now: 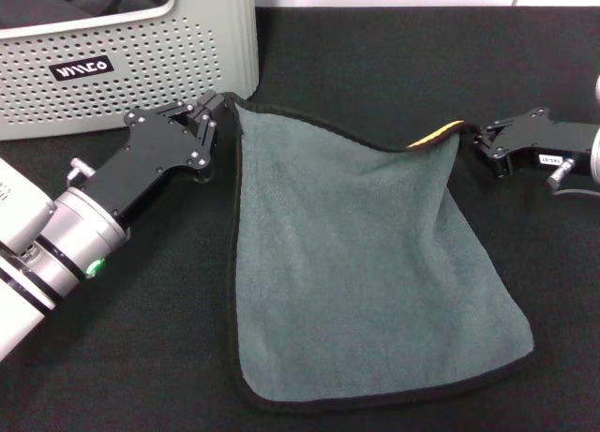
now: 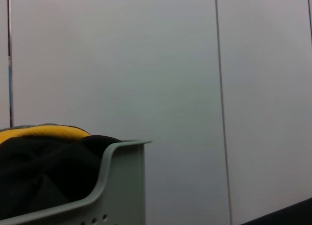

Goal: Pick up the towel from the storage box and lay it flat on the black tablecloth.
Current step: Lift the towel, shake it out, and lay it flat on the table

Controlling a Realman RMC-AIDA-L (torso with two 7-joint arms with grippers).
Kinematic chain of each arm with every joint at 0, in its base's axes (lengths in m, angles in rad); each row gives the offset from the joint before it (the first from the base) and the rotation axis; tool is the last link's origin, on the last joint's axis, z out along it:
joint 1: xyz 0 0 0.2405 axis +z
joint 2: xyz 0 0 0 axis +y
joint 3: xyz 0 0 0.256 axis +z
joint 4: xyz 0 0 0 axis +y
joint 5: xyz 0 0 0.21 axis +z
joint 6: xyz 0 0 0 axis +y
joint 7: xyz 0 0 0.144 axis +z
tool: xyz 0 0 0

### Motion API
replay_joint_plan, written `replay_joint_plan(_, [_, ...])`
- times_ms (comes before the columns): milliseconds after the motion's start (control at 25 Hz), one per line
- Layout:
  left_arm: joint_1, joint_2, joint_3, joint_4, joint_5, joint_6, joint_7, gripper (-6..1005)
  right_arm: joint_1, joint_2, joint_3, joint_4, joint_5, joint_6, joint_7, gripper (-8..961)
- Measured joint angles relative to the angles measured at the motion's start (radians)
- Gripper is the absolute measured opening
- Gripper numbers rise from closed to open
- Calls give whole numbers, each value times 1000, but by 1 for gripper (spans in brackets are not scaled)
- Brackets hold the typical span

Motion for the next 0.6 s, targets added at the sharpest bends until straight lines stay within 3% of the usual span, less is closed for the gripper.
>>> replay_joint_plan(600, [-6,-2,3,-12,-47,-26,23,23,56,4,-76,16,0,-124,0,90])
